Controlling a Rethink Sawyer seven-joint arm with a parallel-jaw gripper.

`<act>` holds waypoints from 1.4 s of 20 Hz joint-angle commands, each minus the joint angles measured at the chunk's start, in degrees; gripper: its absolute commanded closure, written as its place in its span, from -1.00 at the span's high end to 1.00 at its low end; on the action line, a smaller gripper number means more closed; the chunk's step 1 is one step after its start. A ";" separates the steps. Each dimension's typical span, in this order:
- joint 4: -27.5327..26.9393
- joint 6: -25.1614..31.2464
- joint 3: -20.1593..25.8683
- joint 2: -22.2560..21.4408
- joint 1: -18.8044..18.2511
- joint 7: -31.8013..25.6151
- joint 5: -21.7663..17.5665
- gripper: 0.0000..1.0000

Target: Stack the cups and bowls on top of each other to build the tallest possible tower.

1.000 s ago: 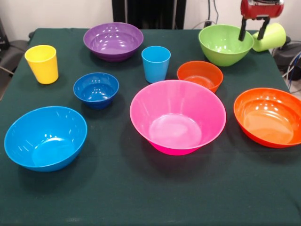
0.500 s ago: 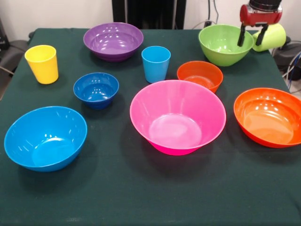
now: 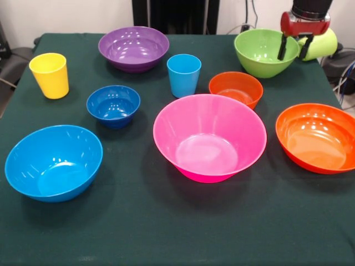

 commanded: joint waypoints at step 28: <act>-3.41 2.67 2.88 -2.80 -2.73 5.70 -1.01 -1.00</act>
